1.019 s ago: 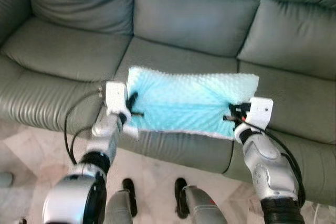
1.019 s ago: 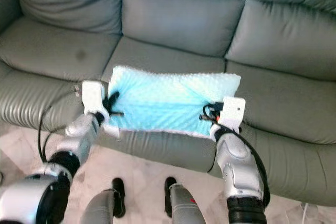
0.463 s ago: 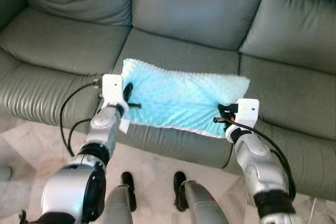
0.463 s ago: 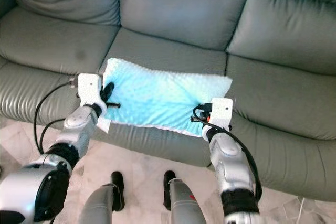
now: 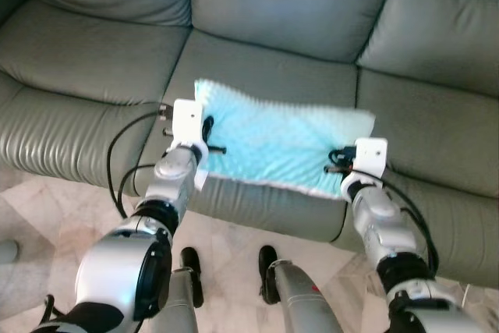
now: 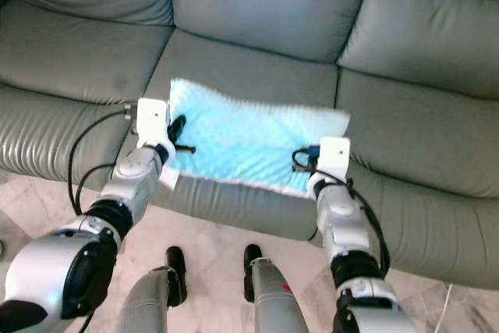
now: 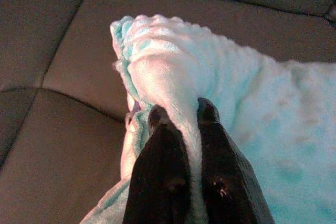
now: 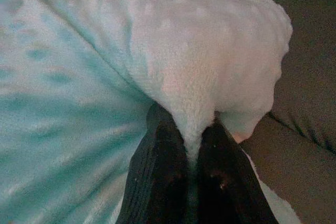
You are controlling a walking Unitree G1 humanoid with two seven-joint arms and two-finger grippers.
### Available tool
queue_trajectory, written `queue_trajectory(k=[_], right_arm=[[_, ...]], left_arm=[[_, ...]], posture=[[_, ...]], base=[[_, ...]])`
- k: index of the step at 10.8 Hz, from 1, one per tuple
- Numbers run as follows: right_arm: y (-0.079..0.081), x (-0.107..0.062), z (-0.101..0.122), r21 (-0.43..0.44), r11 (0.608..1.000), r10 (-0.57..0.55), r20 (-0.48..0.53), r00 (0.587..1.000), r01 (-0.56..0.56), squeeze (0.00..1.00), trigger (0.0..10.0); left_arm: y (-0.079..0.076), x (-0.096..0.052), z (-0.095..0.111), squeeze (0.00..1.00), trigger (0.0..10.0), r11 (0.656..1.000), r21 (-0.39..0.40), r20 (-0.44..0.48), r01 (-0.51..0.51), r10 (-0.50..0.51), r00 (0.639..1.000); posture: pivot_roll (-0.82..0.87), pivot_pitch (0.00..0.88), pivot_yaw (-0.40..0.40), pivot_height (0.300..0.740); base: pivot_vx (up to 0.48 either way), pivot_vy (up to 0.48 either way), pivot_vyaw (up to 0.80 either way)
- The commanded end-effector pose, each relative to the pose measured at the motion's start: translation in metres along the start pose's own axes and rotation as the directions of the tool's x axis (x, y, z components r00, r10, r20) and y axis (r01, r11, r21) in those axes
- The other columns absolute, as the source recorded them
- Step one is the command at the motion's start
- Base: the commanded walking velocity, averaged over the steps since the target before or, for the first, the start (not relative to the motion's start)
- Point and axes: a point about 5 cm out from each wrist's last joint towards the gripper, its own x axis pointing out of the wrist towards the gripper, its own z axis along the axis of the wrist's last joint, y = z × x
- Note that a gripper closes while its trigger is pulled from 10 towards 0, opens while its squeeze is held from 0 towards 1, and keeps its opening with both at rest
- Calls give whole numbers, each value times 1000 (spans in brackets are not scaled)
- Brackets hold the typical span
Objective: Move the pillow to the sofa
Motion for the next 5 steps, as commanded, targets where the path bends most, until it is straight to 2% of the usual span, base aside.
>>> queue_trajectory(k=[1,3,5], right_arm=[[-9,-4,-10,28,1000,-8,-11,1000,8,0,10000],[-7,-3,-11,12,1000,6,8,1000,-7,0,10000],[4,-4,-19,50,997,58,-6,998,-57,0,10000]], left_arm=[[3,-1,-5,0,10000,999,19,-27,-34,35,999],[10,0,-1,0,10000,994,65,-20,-88,90,996],[21,-1,0,0,10000,977,137,-20,-166,171,985]], posture=[[-231,504,-19,740],[-235,517,-15,740],[-226,526,-11,740]], base=[[0,0,0],[0,0,0],[0,0,0]])
